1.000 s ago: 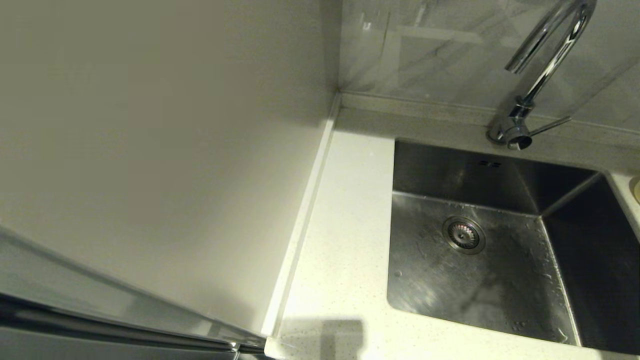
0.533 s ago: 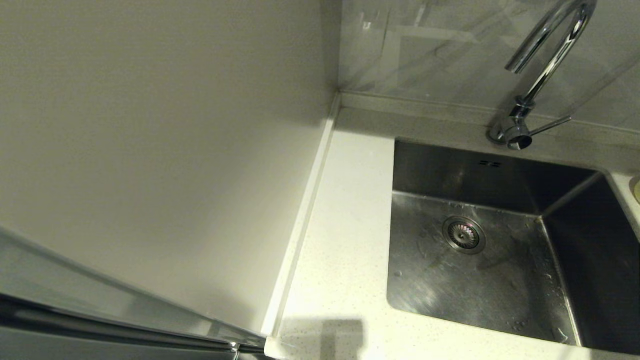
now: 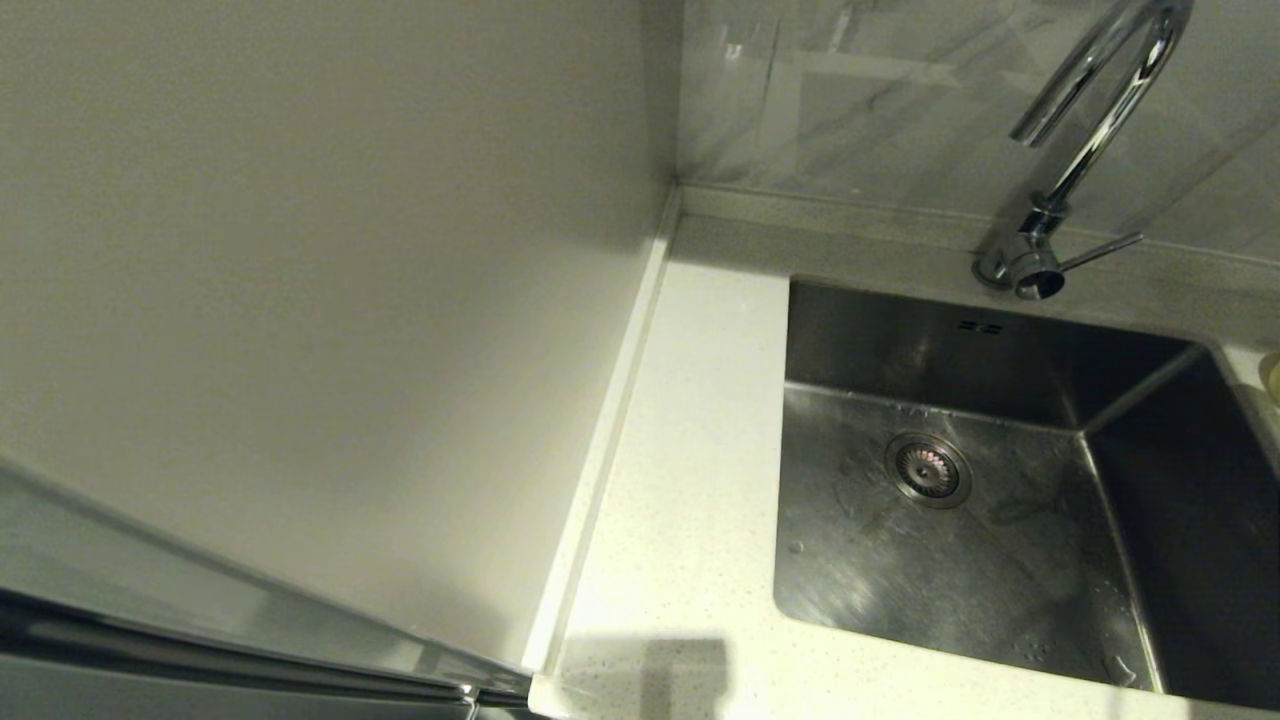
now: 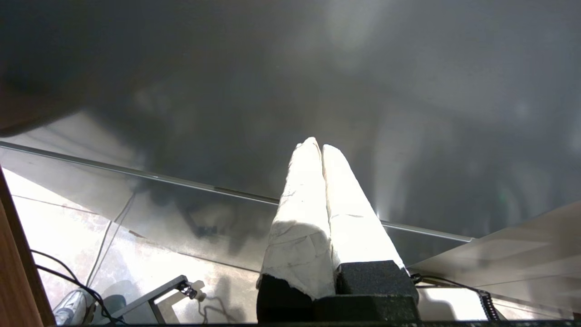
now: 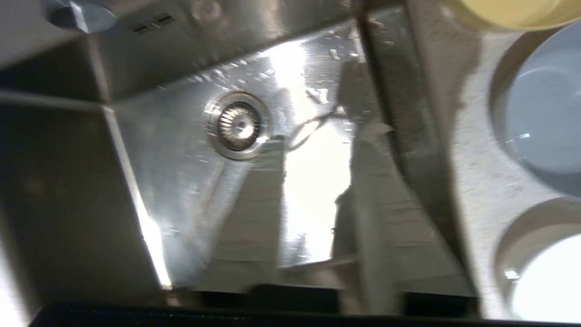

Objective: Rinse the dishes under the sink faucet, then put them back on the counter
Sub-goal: Put a bowl into the sink

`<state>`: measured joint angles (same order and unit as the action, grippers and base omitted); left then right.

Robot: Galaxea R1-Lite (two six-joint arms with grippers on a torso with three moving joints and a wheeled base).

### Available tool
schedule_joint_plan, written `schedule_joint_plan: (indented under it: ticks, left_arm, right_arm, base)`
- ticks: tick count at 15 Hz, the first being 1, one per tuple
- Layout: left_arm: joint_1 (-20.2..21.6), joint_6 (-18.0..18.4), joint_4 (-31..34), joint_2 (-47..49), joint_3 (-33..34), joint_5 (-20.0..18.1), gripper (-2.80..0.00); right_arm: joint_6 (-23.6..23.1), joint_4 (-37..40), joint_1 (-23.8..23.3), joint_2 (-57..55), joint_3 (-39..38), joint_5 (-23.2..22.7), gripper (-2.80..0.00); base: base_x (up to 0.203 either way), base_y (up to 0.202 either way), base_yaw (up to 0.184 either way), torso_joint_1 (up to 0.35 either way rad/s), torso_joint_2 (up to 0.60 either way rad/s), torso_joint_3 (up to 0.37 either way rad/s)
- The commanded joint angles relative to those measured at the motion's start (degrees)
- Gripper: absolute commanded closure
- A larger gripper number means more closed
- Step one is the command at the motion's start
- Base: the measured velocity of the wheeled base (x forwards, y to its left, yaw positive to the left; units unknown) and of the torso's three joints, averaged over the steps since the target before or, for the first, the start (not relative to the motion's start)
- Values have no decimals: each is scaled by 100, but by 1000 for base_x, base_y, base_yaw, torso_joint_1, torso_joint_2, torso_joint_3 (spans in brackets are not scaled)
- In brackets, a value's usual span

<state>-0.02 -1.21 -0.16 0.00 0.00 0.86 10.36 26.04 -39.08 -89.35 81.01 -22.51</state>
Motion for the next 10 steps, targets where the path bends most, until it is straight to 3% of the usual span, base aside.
schedule_joint_plan:
  ticks: [1, 4, 7, 10]
  left_arm:
    - [1, -2, -2, -18, 0, 1, 0]
    - [2, -2, -2, -18, 0, 1, 0]
    - [2, -2, -2, -18, 0, 1, 0]
    - [-6, -2, -2, -18, 0, 1, 0]
  right_arm:
    - [-391, 15, -9, -90, -4, 86, -280]
    - [-1383, -101, -12, -268, 20, 260, -280]
    - [-2421, -802, -12, -489, -27, 264, -280]
    - [-2752, -1337, -4, -778, 18, 539, -280]
  base:
    - [0, 0, 0, 0, 0, 0]
    - [0, 0, 0, 0, 0, 0]
    - [0, 0, 0, 0, 0, 0]
    - [0, 0, 0, 0, 0, 0]
